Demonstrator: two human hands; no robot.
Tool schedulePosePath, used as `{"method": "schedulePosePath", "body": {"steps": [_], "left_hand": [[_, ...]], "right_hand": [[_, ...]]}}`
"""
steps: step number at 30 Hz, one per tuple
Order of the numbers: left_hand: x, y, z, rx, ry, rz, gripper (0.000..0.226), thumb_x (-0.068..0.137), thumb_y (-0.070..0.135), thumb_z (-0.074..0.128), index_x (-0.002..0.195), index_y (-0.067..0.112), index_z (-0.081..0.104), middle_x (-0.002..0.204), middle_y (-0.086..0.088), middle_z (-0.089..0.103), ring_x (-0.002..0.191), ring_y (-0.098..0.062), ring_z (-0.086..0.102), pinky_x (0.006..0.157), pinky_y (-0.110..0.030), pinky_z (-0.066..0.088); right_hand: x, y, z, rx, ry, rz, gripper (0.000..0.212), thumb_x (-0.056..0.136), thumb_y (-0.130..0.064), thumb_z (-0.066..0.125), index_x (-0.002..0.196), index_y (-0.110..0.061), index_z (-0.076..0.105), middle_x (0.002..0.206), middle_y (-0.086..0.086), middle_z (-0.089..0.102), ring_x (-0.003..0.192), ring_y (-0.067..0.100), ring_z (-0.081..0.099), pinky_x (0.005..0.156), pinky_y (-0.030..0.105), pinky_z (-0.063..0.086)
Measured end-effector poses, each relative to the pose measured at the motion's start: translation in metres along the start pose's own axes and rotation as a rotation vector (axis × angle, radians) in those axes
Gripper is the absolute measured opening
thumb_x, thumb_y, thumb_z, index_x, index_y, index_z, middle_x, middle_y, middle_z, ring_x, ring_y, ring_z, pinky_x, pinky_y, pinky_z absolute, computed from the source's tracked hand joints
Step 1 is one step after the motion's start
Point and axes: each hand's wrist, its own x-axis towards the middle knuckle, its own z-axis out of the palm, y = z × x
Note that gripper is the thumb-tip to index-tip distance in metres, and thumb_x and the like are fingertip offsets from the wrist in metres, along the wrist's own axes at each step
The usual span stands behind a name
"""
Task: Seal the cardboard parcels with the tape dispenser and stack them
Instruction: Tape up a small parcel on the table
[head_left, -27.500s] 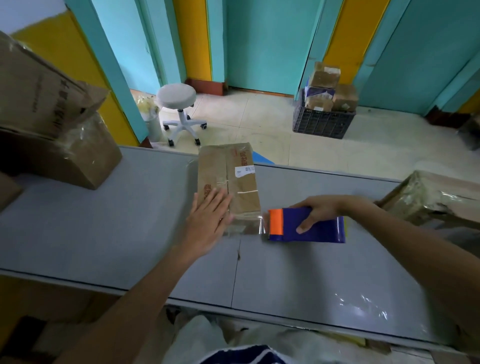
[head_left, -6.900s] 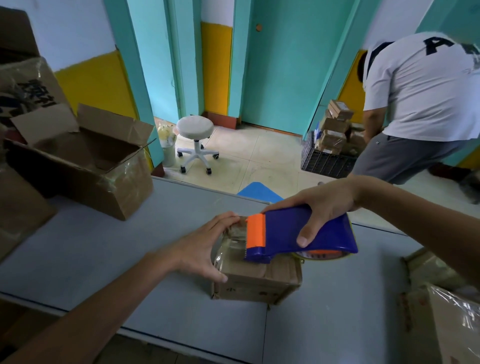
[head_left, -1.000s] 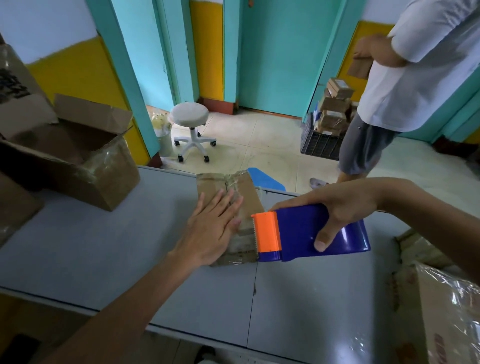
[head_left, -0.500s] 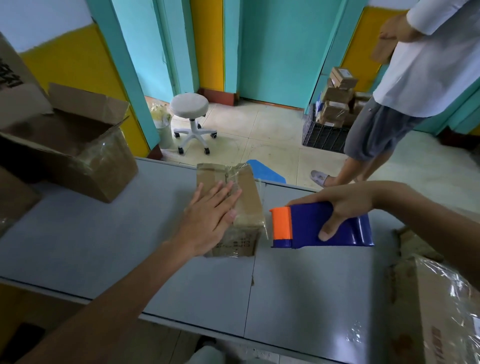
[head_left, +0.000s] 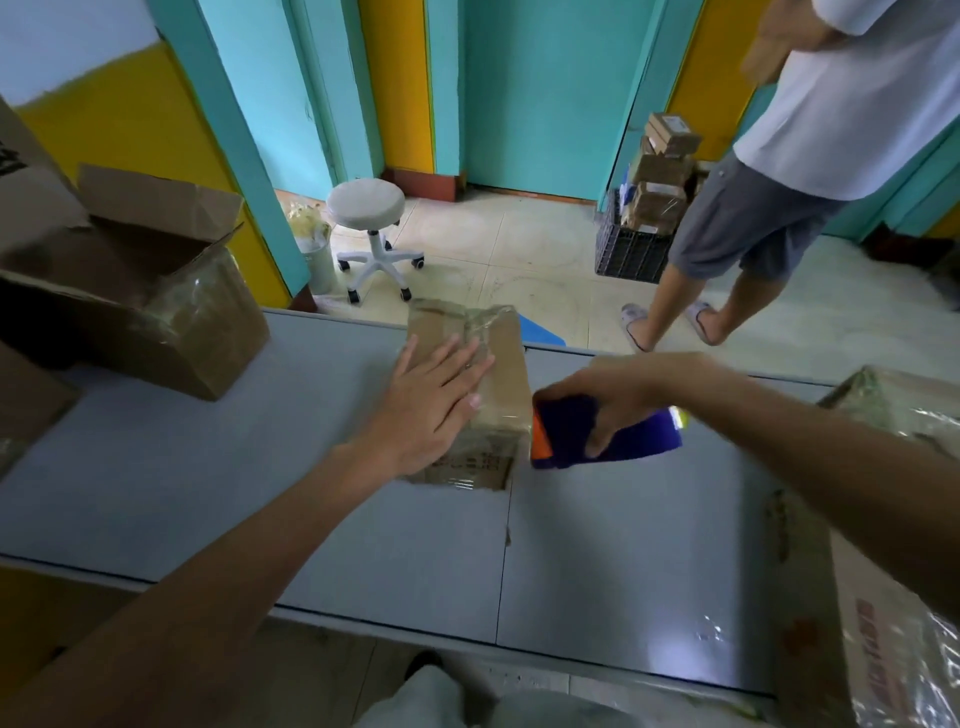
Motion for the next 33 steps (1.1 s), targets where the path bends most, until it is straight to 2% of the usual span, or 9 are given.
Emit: {"method": "schedulePosePath", "body": {"steps": [6,11,13,15,17,23,27,30,33], "left_hand": [[-0.004,-0.017,-0.006,-0.109,-0.031,0.039,0.075,0.079,0.072,-0.012,0.143,0.035,0.001,0.153,0.013,-0.001,0.141,-0.004,-0.01,0.115,-0.037,-0.013],[-0.005,-0.01,-0.023,-0.535,0.285,-0.102,0.061,0.084,0.062,0.035,0.14,0.039,0.026,0.149,0.016,0.021,0.139,0.0,0.013,0.109,-0.014,0.009],[-0.013,-0.021,-0.029,-0.445,0.463,-0.168,0.052,0.082,0.053,0.046,0.131,0.034,0.048,0.122,0.009,0.051,0.112,0.001,0.042,0.092,-0.007,0.029],[-0.025,-0.029,-0.028,-0.476,0.464,-0.199,0.045,0.081,0.052,0.059,0.121,0.031,0.056,0.082,0.009,0.052,0.076,0.001,0.05,0.071,-0.009,0.039],[-0.038,-0.031,-0.018,-0.576,0.345,-0.214,0.047,0.077,0.049,0.061,0.12,0.03,0.057,0.066,0.009,0.047,0.064,-0.004,0.05,0.061,-0.012,0.041],[-0.054,-0.026,0.007,-0.641,0.185,-0.117,0.054,0.07,0.067,0.058,0.121,0.052,0.05,0.111,0.018,0.06,0.094,-0.003,0.061,0.084,-0.024,0.052],[-0.058,-0.031,0.005,-0.773,0.123,-0.093,0.047,0.076,0.063,0.054,0.122,0.061,0.044,0.119,0.033,0.053,0.109,0.006,0.054,0.092,-0.016,0.044],[-0.055,-0.035,0.007,-0.751,0.126,-0.037,0.049,0.08,0.06,0.056,0.127,0.049,0.048,0.121,0.04,0.05,0.115,0.008,0.049,0.095,-0.011,0.041],[-0.049,-0.031,0.015,-0.553,0.278,0.015,0.048,0.078,0.045,0.066,0.122,0.029,0.055,0.116,0.017,0.06,0.102,-0.001,0.055,0.087,-0.009,0.043]], "right_hand": [[0.016,0.015,0.038,0.011,0.105,0.113,0.085,0.083,-0.037,0.067,0.148,-0.038,0.012,0.14,0.005,0.045,0.122,0.027,0.046,0.092,0.039,0.042],[0.018,0.023,0.08,0.085,0.468,0.212,0.089,0.085,-0.044,0.062,0.146,-0.046,-0.002,0.134,0.005,0.053,0.111,0.027,0.055,0.084,0.036,0.048],[0.013,0.019,0.082,0.397,0.663,0.234,0.091,0.086,-0.039,0.064,0.144,-0.048,-0.006,0.133,0.009,0.053,0.108,0.029,0.058,0.082,0.038,0.052],[0.011,0.009,0.08,0.605,0.913,0.234,0.092,0.085,-0.037,0.065,0.143,-0.048,-0.005,0.134,0.011,0.051,0.108,0.03,0.058,0.079,0.04,0.053],[0.012,-0.007,0.079,0.699,1.111,0.2,0.091,0.085,-0.035,0.066,0.146,-0.044,-0.001,0.135,0.009,0.051,0.108,0.028,0.057,0.074,0.033,0.051],[0.015,-0.05,0.084,0.815,1.273,0.048,0.085,0.079,-0.055,0.055,0.135,-0.06,-0.009,0.137,0.002,0.048,0.099,0.011,0.054,0.068,0.011,0.045],[0.016,-0.048,0.091,0.84,1.216,-0.018,0.112,0.062,-0.071,0.067,0.139,-0.055,-0.012,0.145,0.006,0.04,0.113,0.017,0.056,0.076,0.005,0.044],[0.015,-0.052,0.094,0.796,1.211,-0.006,0.121,0.058,-0.052,0.078,0.136,-0.053,-0.015,0.15,0.005,0.03,0.126,0.021,0.047,0.086,0.02,0.044],[0.017,-0.061,0.094,0.797,1.254,0.022,0.118,0.062,-0.033,0.084,0.139,-0.045,-0.005,0.146,0.001,0.034,0.124,0.016,0.044,0.086,0.026,0.043]]}}
